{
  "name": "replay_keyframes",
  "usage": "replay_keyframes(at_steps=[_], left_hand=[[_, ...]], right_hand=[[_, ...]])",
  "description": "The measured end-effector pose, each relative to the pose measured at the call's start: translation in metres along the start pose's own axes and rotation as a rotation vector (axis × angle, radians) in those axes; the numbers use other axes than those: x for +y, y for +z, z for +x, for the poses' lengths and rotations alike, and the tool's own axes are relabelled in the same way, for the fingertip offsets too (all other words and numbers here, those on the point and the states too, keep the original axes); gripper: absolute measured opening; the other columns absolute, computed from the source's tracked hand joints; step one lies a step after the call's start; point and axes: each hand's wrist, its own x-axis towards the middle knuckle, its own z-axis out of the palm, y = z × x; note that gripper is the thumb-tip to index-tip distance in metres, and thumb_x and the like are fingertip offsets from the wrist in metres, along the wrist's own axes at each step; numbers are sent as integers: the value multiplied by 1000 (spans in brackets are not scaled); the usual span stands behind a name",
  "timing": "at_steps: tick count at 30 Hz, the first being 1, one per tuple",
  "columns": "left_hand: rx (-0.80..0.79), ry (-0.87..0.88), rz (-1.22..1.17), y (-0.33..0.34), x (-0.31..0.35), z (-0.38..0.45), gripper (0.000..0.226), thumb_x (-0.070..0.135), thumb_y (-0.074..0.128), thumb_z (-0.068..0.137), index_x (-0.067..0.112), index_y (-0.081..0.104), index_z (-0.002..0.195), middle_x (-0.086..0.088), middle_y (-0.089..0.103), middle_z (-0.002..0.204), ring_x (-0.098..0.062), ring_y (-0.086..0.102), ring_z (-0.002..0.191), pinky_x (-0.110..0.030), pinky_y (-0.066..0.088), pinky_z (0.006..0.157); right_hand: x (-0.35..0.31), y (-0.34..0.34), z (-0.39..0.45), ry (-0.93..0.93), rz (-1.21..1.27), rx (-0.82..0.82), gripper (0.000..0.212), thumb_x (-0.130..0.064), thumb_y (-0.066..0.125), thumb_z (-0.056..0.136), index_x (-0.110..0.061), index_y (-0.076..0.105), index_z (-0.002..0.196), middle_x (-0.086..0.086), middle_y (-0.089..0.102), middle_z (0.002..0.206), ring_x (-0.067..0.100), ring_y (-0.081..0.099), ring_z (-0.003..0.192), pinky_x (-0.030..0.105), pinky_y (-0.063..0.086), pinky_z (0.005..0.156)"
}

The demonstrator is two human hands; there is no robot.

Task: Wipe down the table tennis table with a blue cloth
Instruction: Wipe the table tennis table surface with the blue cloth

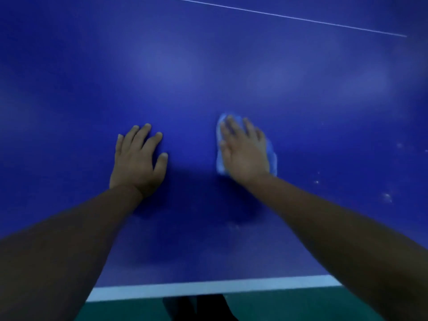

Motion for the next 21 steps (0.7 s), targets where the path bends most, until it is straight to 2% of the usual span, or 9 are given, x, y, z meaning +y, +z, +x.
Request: replay_keyframes(at_steps=[4,7,9,12,13,15,18,20,21], left_hand=[[-25,26,-100,-16,-6,-21,61,39,39,90,11,49,144,-12,30,160,-30,20,150,-45,0,121],[-22,61,-78,-28,-22,-85,59,38,38,91,10,52,141,-12,34,158,-30,26,148,-47,5,122],[-18,48,-37,-32,-38,-136,61,41,35,91,8,55,138,-14,39,155,-33,31,145,-52,10,121],[-32,-4,51,-36,-61,-190,62,41,31,92,7,52,140,-14,39,155,-33,29,146,-55,11,121],[-38,-24,74,-36,-66,-199,63,41,30,93,7,50,142,-14,37,155,-33,27,147,-56,9,121],[-36,-52,109,-35,-71,-206,63,41,30,94,7,47,144,-14,36,156,-34,24,148,-57,7,121],[-45,-41,140,-33,-72,-203,63,43,29,95,8,45,146,-15,35,157,-34,22,148,-59,6,120],[-47,-35,143,-31,-73,-203,64,44,28,95,9,46,145,-14,35,157,-35,22,148,-60,8,120],[-38,-38,140,-30,-74,-204,63,44,28,95,9,47,145,-14,36,156,-35,23,148,-60,10,120]], right_hand=[[-47,8,-152,-501,95,-72,48,-38,36,103,-29,39,150,-6,32,161,34,30,146,49,22,115],[-26,-1,-167,-694,12,-98,47,-36,44,101,-27,44,146,-4,38,157,34,38,141,48,30,109],[-9,-6,-133,-531,-91,-19,47,-31,45,97,-21,50,143,2,45,153,39,45,134,48,39,100],[-17,-13,-95,168,36,37,48,-33,37,104,-21,44,150,-1,37,159,35,35,143,48,32,109],[-35,-11,-100,261,42,26,50,-35,34,105,-22,39,152,-2,33,161,34,31,145,48,30,110],[-79,-1,-132,21,9,-7,51,-34,33,102,-20,43,150,0,38,158,38,37,141,50,34,107],[-96,3,-186,-626,51,-103,43,-35,36,103,-25,51,143,-1,45,154,37,41,139,50,31,109],[-72,-5,-162,-784,-68,-139,47,-37,33,101,-24,48,144,1,44,154,38,42,137,50,32,108],[-60,-7,-139,-709,-128,-139,53,-38,29,99,-22,44,147,3,41,156,39,40,138,51,31,107]])
